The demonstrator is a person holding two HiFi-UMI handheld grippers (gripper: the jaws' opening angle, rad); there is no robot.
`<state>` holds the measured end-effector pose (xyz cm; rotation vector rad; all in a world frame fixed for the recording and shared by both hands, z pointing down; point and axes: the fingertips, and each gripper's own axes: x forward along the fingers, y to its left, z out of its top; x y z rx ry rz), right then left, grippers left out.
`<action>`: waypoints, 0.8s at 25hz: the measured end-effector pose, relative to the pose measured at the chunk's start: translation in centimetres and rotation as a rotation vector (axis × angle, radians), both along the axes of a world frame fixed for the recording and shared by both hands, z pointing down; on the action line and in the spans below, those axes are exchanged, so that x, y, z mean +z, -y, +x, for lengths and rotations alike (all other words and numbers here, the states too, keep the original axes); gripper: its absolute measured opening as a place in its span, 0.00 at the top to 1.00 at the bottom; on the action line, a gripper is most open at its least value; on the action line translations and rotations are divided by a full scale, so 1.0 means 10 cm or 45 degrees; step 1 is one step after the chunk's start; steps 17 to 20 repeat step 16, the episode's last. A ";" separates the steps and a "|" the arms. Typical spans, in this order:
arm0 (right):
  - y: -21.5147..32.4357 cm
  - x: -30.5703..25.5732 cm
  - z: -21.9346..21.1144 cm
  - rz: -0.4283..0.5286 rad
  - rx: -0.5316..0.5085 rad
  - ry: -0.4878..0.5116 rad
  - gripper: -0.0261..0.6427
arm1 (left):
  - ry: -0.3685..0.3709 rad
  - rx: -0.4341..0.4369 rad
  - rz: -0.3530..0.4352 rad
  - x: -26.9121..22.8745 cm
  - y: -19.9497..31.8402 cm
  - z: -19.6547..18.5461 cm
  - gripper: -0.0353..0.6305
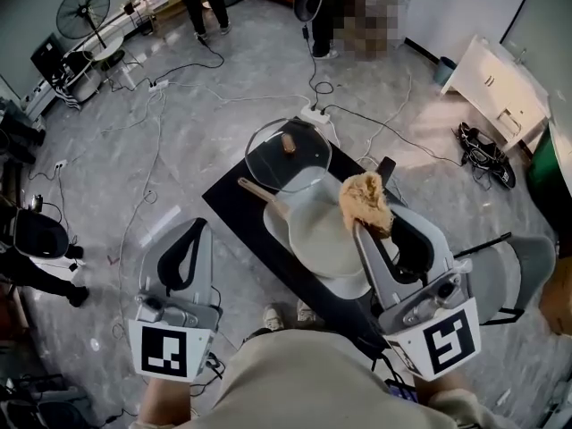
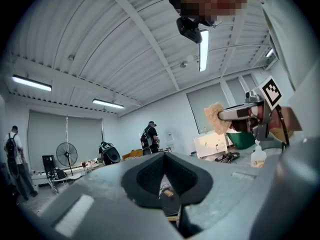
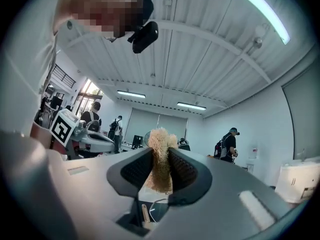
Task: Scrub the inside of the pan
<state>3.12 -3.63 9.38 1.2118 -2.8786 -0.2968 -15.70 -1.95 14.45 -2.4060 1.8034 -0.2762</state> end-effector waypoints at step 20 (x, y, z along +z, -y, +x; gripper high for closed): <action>-0.01 -0.06 -0.06 0.050 0.010 -0.009 0.81 | 0.020 0.018 0.025 -0.18 -0.10 0.01 0.94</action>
